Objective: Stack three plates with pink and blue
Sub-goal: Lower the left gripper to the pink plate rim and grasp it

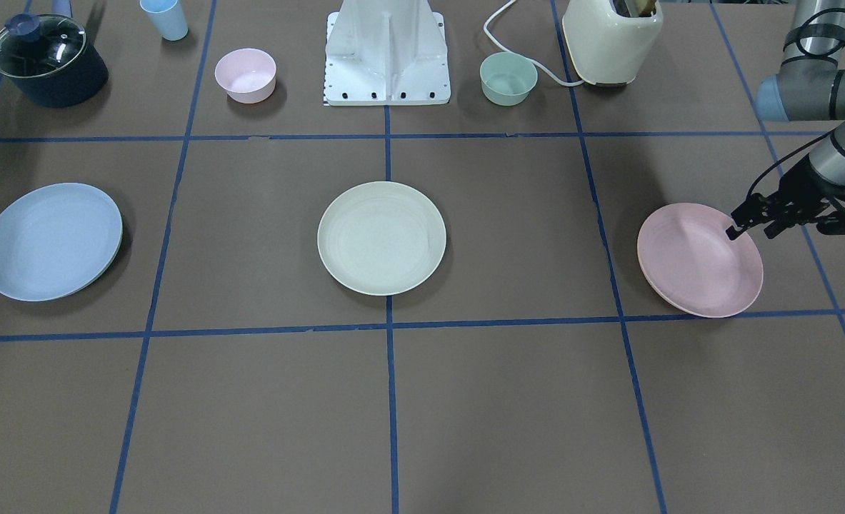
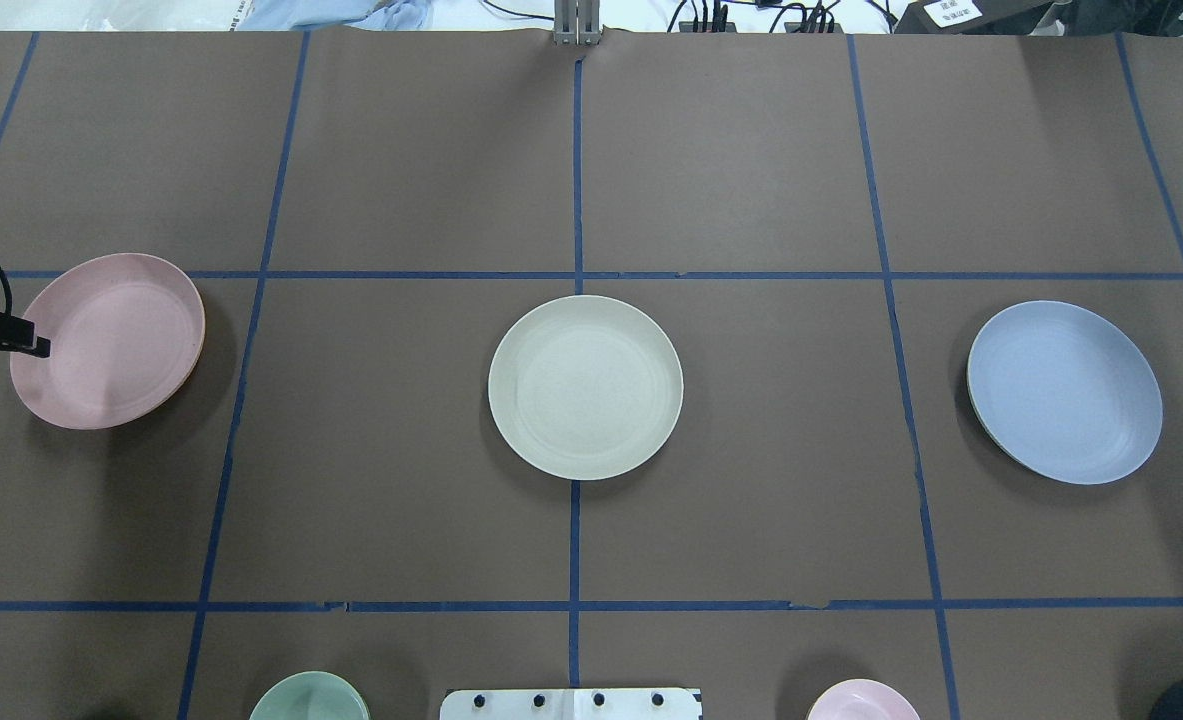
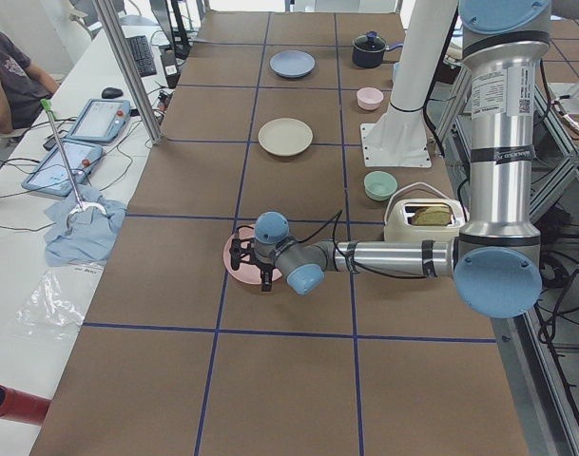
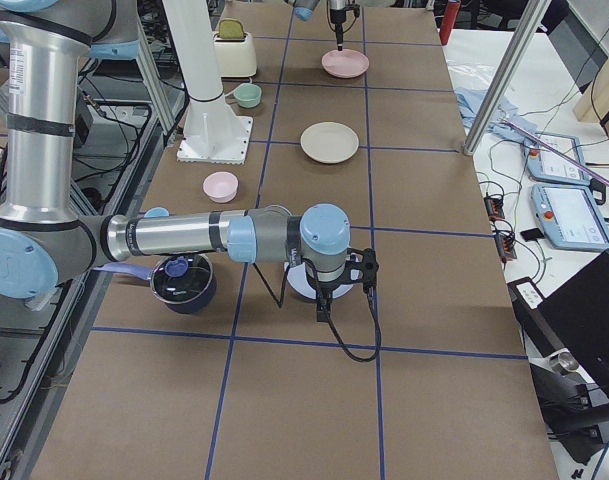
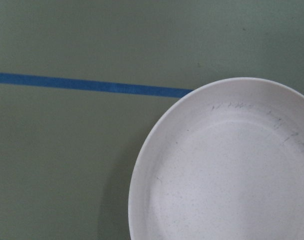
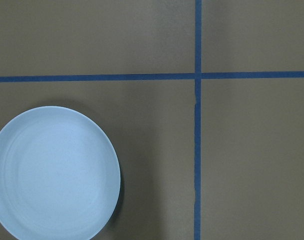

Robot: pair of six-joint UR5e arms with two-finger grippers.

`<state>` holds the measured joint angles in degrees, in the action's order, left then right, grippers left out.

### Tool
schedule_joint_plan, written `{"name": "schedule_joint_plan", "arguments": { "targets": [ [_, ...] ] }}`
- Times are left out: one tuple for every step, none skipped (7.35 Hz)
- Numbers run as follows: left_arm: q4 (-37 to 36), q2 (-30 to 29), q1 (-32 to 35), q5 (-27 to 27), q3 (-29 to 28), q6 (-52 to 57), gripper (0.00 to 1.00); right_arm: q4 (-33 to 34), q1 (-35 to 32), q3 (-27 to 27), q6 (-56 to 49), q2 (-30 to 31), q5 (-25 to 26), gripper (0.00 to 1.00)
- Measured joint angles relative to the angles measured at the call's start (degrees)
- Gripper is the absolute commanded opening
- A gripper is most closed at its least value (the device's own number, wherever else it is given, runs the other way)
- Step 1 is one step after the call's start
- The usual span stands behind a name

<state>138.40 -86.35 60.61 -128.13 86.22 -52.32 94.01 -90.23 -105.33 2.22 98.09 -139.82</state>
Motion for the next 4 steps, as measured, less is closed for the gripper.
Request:
{"name": "schedule_joint_plan", "arguments": {
  "targets": [
    [-0.1, -0.2, -0.2, 0.4, -0.4, 0.0, 0.75, 0.0, 1.2, 0.1, 0.1, 0.0, 0.0, 1.0],
    [-0.1, -0.3, -0.4, 0.6, -0.6, 0.1, 0.75, 0.1, 2.6, 0.3, 0.2, 0.0, 0.1, 1.0],
    [-0.1, -0.4, -1.1, 1.0, -1.0, 0.1, 0.74, 0.1, 3.8, 0.4, 0.2, -0.1, 0.2, 1.0],
    [-0.1, -0.6, -2.1, 1.8, -1.7, 0.1, 0.6, 0.1, 4.8, 0.5, 0.2, -0.1, 0.2, 1.0]
  ]
}}
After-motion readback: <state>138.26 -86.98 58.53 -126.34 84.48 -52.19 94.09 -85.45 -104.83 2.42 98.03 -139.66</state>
